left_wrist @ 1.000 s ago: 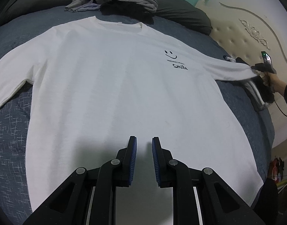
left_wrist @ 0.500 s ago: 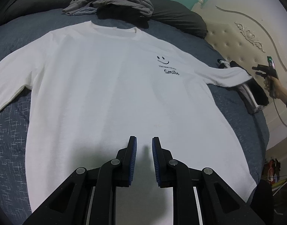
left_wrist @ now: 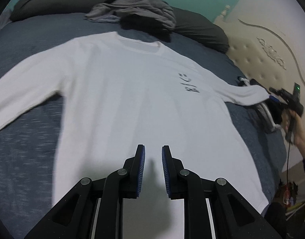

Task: Fold clothes
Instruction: 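Release the sleeve cuff with the right gripper and withdraw, then move the left gripper to the shirt body and pinch the fabric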

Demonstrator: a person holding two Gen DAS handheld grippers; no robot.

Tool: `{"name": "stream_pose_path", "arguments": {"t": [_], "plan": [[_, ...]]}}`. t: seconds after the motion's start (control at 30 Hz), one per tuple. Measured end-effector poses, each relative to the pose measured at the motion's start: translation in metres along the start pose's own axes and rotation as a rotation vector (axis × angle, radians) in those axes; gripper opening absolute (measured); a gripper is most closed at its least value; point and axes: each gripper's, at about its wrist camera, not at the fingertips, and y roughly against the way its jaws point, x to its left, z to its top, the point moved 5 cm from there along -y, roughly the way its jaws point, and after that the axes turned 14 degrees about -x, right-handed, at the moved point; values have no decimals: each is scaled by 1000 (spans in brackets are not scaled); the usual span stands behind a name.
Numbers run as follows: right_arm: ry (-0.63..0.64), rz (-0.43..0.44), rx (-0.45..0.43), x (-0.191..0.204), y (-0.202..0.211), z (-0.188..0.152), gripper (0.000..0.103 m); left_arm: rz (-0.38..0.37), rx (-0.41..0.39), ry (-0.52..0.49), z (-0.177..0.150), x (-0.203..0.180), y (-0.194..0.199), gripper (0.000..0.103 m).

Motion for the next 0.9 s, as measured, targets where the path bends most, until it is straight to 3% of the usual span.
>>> {"name": "stream_pose_path", "arguments": {"t": [0.13, 0.33, 0.57, 0.73, 0.9], "plan": [[-59, 107, 11, 43, 6, -46, 55, 49, -7, 88, -2, 35, 27, 19], [-151, 218, 107, 104, 3, -122, 55, 165, 0, 107, 2, 84, 67, 19], [-194, 317, 135, 146, 10, -173, 55, 288, 29, 198, 5, 151, 97, 19], [-209, 340, 169, 152, 2, -185, 56, 301, 44, 197, 5, 163, 103, 20], [-240, 321, 163, 140, -4, -190, 56, 247, 54, 180, 3, 147, 84, 20]]}}
